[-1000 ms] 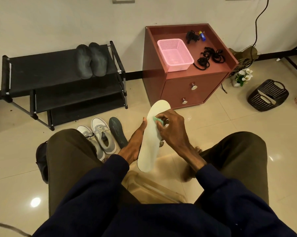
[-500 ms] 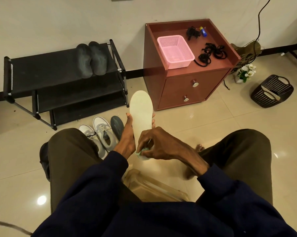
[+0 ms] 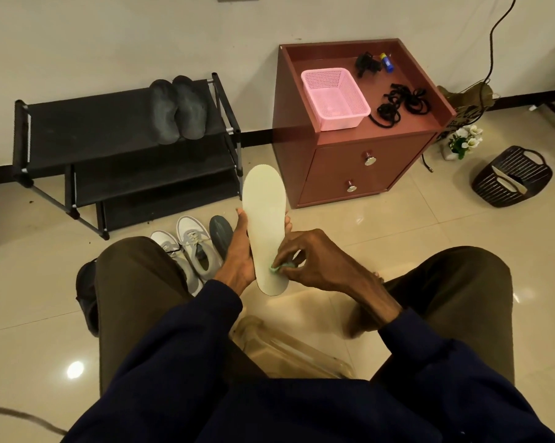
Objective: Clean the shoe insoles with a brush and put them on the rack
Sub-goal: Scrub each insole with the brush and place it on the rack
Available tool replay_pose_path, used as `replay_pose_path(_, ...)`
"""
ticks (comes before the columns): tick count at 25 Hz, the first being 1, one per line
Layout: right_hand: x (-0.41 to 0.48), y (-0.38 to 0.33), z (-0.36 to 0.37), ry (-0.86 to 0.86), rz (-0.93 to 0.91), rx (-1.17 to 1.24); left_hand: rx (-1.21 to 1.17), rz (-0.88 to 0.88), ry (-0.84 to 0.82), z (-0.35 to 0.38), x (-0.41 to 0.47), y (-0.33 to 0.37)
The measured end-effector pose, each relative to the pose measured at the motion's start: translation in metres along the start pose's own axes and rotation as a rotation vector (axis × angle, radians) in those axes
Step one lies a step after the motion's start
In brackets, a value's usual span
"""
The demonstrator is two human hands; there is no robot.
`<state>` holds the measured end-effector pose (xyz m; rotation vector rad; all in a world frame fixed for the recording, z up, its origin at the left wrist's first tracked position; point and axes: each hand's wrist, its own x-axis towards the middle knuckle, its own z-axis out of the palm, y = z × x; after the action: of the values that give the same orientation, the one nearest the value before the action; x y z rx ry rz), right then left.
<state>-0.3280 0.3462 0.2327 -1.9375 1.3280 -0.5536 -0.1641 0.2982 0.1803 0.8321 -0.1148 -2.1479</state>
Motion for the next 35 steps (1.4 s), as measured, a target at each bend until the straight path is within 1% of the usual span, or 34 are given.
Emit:
replay_pose_path(1, 0.001, 0.003, -0.003, 0.029, 0.01, -0.014, 0.094, 0.013, 0.007, -0.002, 0.0, -0.001)
replay_pose_path(3, 0.005, 0.014, -0.01, 0.239, 0.035, -0.074, 0.279, 0.03, 0.009, -0.003, 0.0, -0.007)
replay_pose_path(4, 0.007, 0.02, -0.015, 0.36, 0.052, -0.103, 0.335, 0.016, -0.017, -0.003, 0.0, -0.012)
replay_pose_path(6, 0.01, 0.032, -0.025, 0.554, 0.094, -0.149, 0.391, -0.05, -0.093, 0.003, -0.003, -0.022)
replay_pose_path(7, 0.01, 0.037, -0.029, 0.622, 0.111, -0.166, 0.413, -0.086, -0.113, 0.005, -0.005, -0.026)
replay_pose_path(9, 0.009, 0.041, -0.032, 0.697, 0.122, -0.16, 0.452, -0.128, -0.122, 0.008, -0.005, -0.031)
replay_pose_path(10, 0.008, 0.038, -0.03, 0.685, 0.111, -0.152, 0.456, -0.133, -0.117, 0.009, -0.005, -0.031)
replay_pose_path(11, 0.007, 0.033, -0.027, 0.621, 0.091, -0.138, 0.444, -0.13, -0.101, 0.008, -0.005, -0.03)
replay_pose_path(12, 0.006, 0.026, -0.024, 0.507, 0.068, -0.105, 0.426, -0.122, -0.078, 0.008, -0.005, -0.028)
replay_pose_path(14, 0.003, 0.012, -0.018, 0.206, 0.047, -0.011, 0.434, -0.097, -0.034, 0.003, -0.003, -0.026)
replay_pose_path(15, 0.002, 0.008, -0.018, 0.087, 0.052, 0.015, 0.451, -0.084, -0.022, 0.0, -0.002, -0.026)
replay_pose_path(16, 0.002, 0.008, -0.019, 0.035, 0.064, 0.023, 0.456, -0.08, -0.021, -0.002, -0.001, -0.026)
replay_pose_path(17, 0.003, 0.012, -0.021, 0.06, 0.082, 0.017, 0.448, -0.087, -0.032, -0.002, 0.0, -0.026)
replay_pose_path(18, 0.004, 0.018, -0.024, 0.149, 0.104, -0.011, 0.437, -0.103, -0.045, -0.002, 0.0, -0.026)
replay_pose_path(21, 0.009, 0.044, -0.04, 0.539, 0.195, -0.196, 0.457, -0.178, -0.111, 0.001, -0.005, -0.029)
replay_pose_path(22, 0.008, 0.052, -0.044, 0.643, 0.237, -0.217, 0.484, -0.202, -0.126, 0.002, -0.006, -0.03)
replay_pose_path(24, 0.005, 0.06, -0.046, 0.755, 0.265, -0.197, 0.511, -0.232, -0.133, 0.002, -0.006, -0.032)
replay_pose_path(25, 0.005, 0.058, -0.042, 0.757, 0.238, -0.17, 0.514, -0.237, -0.138, 0.002, -0.005, -0.031)
replay_pose_path(26, 0.005, 0.052, -0.037, 0.715, 0.184, -0.137, 0.516, -0.238, -0.14, 0.001, -0.004, -0.029)
replay_pose_path(27, 0.006, 0.044, -0.031, 0.628, 0.115, -0.099, 0.517, -0.228, -0.13, 0.001, -0.003, -0.028)
replay_pose_path(29, 0.005, 0.027, -0.022, 0.384, 0.018, -0.014, 0.476, -0.193, -0.088, 0.003, -0.003, -0.028)
replay_pose_path(30, 0.004, 0.022, -0.02, 0.278, 0.013, 0.016, 0.451, -0.186, -0.062, 0.003, -0.004, -0.028)
replay_pose_path(31, 0.004, 0.022, -0.022, 0.229, 0.036, 0.031, 0.44, -0.192, -0.054, 0.002, -0.004, -0.029)
replay_pose_path(32, 0.006, 0.026, -0.025, 0.254, 0.078, 0.029, 0.441, -0.201, -0.066, 0.002, -0.005, -0.028)
replay_pose_path(33, 0.007, 0.032, -0.029, 0.342, 0.127, 0.011, 0.447, -0.206, -0.087, 0.002, -0.006, -0.027)
replay_pose_path(35, 0.008, 0.049, -0.038, 0.579, 0.209, -0.092, 0.464, -0.233, -0.133, 0.002, -0.007, -0.026)
